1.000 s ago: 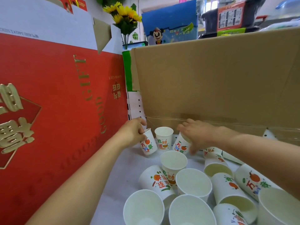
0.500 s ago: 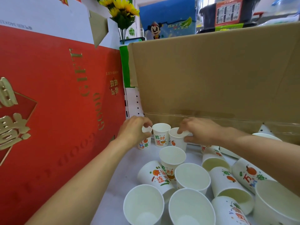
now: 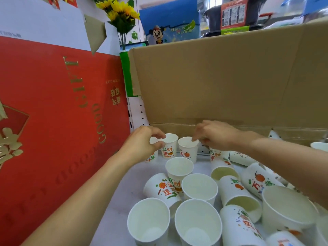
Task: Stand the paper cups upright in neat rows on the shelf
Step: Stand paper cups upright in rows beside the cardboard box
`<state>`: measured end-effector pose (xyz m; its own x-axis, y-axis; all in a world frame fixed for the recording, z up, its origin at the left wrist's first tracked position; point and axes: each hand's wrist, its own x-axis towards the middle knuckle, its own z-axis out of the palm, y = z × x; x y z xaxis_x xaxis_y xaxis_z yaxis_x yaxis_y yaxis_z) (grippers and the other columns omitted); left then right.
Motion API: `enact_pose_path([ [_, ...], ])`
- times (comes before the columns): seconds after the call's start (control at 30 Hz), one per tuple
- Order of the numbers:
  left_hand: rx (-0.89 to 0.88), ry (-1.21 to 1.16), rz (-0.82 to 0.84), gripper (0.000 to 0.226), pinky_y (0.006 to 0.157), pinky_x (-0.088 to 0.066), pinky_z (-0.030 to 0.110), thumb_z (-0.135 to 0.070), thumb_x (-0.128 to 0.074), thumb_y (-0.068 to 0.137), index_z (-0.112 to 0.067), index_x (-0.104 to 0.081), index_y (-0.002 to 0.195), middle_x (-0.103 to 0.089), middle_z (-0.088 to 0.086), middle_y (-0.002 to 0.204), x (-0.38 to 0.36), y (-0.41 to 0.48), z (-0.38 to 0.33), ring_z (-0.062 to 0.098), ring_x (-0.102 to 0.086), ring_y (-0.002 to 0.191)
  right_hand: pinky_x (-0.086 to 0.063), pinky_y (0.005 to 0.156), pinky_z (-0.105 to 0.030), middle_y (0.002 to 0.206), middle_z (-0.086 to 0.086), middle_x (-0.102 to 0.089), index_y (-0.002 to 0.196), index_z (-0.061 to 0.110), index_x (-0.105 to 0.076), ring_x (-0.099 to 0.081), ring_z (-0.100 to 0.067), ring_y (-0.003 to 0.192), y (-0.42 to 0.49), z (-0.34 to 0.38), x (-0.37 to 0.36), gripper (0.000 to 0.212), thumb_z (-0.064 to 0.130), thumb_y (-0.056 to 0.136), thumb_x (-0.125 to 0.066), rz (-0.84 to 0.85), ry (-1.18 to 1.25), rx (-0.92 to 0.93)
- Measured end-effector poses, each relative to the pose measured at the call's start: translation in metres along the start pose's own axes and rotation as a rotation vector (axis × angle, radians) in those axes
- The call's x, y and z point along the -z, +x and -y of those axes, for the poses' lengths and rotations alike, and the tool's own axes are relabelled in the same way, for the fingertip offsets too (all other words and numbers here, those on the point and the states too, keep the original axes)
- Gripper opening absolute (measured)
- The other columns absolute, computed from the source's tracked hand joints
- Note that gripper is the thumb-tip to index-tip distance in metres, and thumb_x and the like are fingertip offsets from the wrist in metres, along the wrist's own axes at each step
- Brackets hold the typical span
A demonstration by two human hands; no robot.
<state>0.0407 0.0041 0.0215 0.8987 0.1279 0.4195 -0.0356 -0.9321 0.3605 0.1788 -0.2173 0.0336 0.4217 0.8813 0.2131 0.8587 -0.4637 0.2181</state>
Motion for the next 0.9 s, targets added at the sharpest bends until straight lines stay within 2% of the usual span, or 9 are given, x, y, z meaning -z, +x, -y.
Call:
enact_pose_path([
  [0.1,-0.098,-0.131,0.128,0.027,0.087,-0.044,0.022,-0.041,-0.071,0.082,-0.036,-0.068,0.108,-0.064,-0.026,0.108,0.000,-0.001,-0.019,-0.009,-0.054,0.103,-0.047,0.084,-0.029,0.114,0.020,-0.057,0.120,0.036,-0.063,-0.052,-0.006,0.104,-0.019,-0.013,0.023,0.034,0.018,0.093,-0.053,-0.021,0.145,-0.052],
  [0.2,-0.138,-0.190,0.324,0.038,0.090,-0.046,0.025,-0.057,-0.067,0.078,-0.041,-0.065,0.113,-0.061,-0.030,0.114,-0.003,0.001,-0.042,-0.011,-0.053,0.106,-0.048,0.088,-0.022,0.114,0.023,-0.059,0.119,0.034,-0.063,-0.057,0.001,0.099,-0.048,-0.028,0.042,0.033,0.017,0.092,-0.058,0.113,0.328,-0.181],
  [0.3,-0.190,-0.136,0.310,0.032,0.086,-0.045,0.019,-0.047,-0.064,0.086,-0.036,-0.065,0.116,-0.060,-0.028,0.111,-0.009,0.011,-0.060,-0.009,-0.052,0.105,-0.052,0.083,-0.028,0.109,0.018,-0.064,0.116,0.032,-0.063,-0.062,-0.007,0.093,-0.070,-0.037,0.046,0.025,0.025,0.095,-0.052,0.224,0.167,-0.311],
  [0.4,-0.314,-0.085,0.278,0.023,0.074,-0.037,0.002,-0.033,-0.062,0.091,-0.030,-0.067,0.113,-0.062,-0.024,0.105,-0.018,0.026,-0.081,-0.016,-0.051,0.092,-0.050,0.067,-0.027,0.081,0.014,-0.061,0.100,0.028,-0.066,-0.059,-0.008,0.073,-0.084,-0.043,0.046,0.017,0.036,0.093,-0.053,0.283,0.048,-0.433],
  [0.47,-0.383,0.045,0.287,0.025,0.089,-0.042,0.018,-0.030,-0.060,0.092,-0.029,-0.066,0.117,-0.064,-0.014,0.115,-0.031,0.041,-0.096,-0.003,-0.053,0.102,-0.050,0.060,-0.028,0.070,0.010,-0.060,0.079,0.022,-0.066,-0.058,-0.010,0.062,-0.092,-0.047,0.045,0.026,0.043,0.090,-0.055,0.273,0.002,-0.531],
  [0.53,-0.437,0.278,0.291,0.029,0.096,-0.037,0.032,-0.034,-0.059,0.093,-0.033,-0.062,0.122,-0.062,-0.012,0.122,-0.045,0.056,-0.108,0.010,-0.049,0.115,-0.049,0.054,-0.026,0.060,0.008,-0.056,0.063,0.019,-0.056,-0.053,-0.011,0.051,-0.099,-0.048,0.038,0.041,0.050,0.089,-0.053,0.247,-0.013,-0.614],
  [0.6,-0.512,0.460,0.288,0.029,0.093,-0.033,0.033,-0.037,-0.060,0.092,-0.035,-0.062,0.121,-0.062,-0.013,0.120,-0.057,0.067,-0.114,0.012,-0.047,0.116,-0.048,0.053,-0.025,0.059,0.008,-0.054,0.063,0.020,-0.050,-0.051,-0.009,0.051,-0.103,-0.046,0.024,0.044,0.055,0.088,-0.053,0.241,-0.016,-0.634],
  [0.7,-0.565,0.507,0.264,0.022,0.087,-0.032,0.032,-0.036,-0.064,0.088,-0.034,-0.069,0.110,-0.068,-0.013,0.104,-0.065,0.076,-0.114,0.011,-0.051,0.105,-0.038,0.050,-0.023,0.060,0.008,-0.053,0.064,0.022,-0.044,-0.050,-0.007,0.053,-0.104,-0.043,0.003,0.042,0.056,0.086,-0.056,0.154,-0.027,-0.666],
  [0.9,-0.604,0.494,0.203,0.016,0.081,-0.031,0.031,-0.036,-0.065,0.086,-0.032,-0.072,0.100,-0.069,-0.014,0.092,-0.073,0.082,-0.106,0.009,-0.049,0.092,-0.041,0.053,-0.024,0.063,0.006,-0.062,0.070,0.018,-0.060,-0.059,-0.012,0.061,-0.097,-0.045,-0.010,0.023,0.037,0.081,-0.065,0.042,0.108,-0.798],
])
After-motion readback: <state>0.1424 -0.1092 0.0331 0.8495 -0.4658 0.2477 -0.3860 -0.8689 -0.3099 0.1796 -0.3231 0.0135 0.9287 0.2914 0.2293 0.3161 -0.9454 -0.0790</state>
